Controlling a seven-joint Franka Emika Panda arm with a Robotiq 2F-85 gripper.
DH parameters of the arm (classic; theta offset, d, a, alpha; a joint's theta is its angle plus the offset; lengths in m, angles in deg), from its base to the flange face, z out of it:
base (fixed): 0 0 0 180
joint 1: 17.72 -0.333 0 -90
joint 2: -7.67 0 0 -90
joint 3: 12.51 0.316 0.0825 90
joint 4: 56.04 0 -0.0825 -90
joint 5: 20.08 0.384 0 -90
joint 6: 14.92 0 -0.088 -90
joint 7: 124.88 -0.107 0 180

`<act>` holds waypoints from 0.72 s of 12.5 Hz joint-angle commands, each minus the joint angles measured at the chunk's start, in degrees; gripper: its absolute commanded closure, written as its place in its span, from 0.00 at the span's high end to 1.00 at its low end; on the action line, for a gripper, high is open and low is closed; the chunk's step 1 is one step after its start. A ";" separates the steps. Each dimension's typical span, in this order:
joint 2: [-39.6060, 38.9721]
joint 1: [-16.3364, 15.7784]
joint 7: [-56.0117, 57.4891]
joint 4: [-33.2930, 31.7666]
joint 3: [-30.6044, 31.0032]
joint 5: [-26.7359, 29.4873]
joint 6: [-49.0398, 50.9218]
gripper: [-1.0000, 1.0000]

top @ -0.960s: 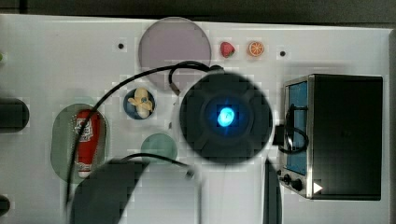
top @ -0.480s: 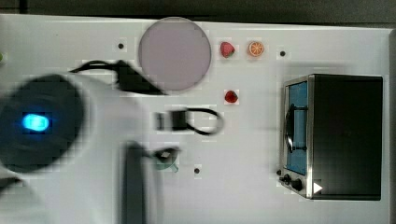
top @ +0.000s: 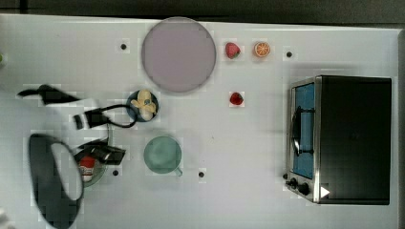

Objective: Pick ketchup from strainer and place it on the table

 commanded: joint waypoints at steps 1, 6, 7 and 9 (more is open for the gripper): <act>-0.47 0.43 -2.46 -0.01 5.26 -0.29 -4.39 1.00; -4.72 0.25 -2.47 -9.84 12.53 -0.62 -20.04 1.00; -5.92 0.24 -2.46 -11.94 13.36 -1.13 -24.03 1.00; -8.92 0.18 -2.47 -15.63 13.92 -4.01 -31.59 1.00</act>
